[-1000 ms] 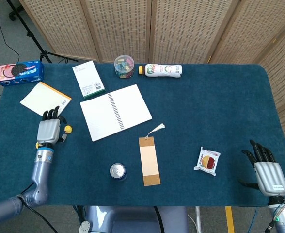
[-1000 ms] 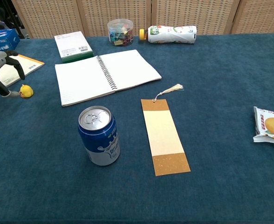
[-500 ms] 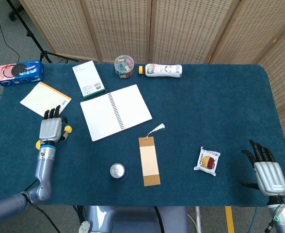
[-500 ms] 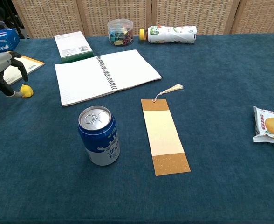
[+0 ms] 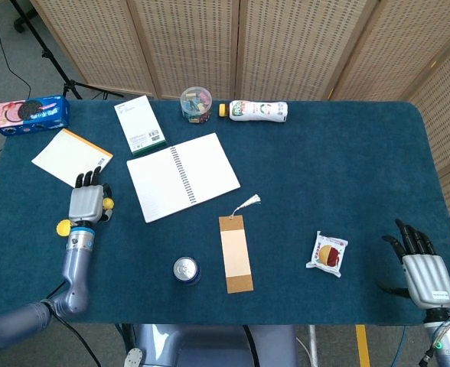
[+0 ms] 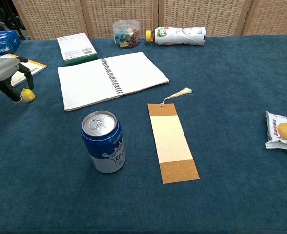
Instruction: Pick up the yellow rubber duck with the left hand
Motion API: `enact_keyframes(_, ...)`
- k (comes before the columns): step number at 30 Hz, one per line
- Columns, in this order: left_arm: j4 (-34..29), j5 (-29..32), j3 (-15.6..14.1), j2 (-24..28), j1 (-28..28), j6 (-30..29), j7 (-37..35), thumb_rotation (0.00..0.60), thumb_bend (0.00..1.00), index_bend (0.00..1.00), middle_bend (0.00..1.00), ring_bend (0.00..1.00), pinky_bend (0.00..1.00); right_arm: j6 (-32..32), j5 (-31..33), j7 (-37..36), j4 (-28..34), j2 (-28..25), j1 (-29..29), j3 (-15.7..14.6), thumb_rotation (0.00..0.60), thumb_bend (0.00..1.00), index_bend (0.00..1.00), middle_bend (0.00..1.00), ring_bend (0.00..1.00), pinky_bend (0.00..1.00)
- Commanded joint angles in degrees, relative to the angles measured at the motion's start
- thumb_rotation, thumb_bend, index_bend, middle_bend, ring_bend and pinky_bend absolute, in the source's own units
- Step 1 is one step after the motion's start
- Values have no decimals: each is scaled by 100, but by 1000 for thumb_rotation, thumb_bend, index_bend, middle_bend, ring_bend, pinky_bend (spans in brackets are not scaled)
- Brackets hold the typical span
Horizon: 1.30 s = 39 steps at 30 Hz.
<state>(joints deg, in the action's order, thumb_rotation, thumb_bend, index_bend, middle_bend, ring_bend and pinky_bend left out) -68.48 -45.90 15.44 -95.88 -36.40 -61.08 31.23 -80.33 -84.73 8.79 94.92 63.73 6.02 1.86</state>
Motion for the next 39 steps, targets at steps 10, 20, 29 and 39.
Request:
enact_keyframes(10,26,90,-30,66,3,-41,171,600,266,508,0,0,0,-20,-17,-16,-12,5,-6,2,600,0,201,0,0,91)
enact_keyframes(20,77,133,-46,45,-15,-41,233,600,309,568,0,0,0,-38,-30,-28,-20,8,-10,5,600,0,201,0,0,91)
enact_keyframes(29,51,59,-16,50,-5,-105,132,600,326,601,0,0,0,-36,-24,-53,-33,3,-12,10,600,0,201,0,0,91)
enact_keyframes(39,-817,-205,14,479,58,-525,262,600,329,603,0,0,0,21,52,-27,-33,1,0,22,600,0,200,0,0,91)
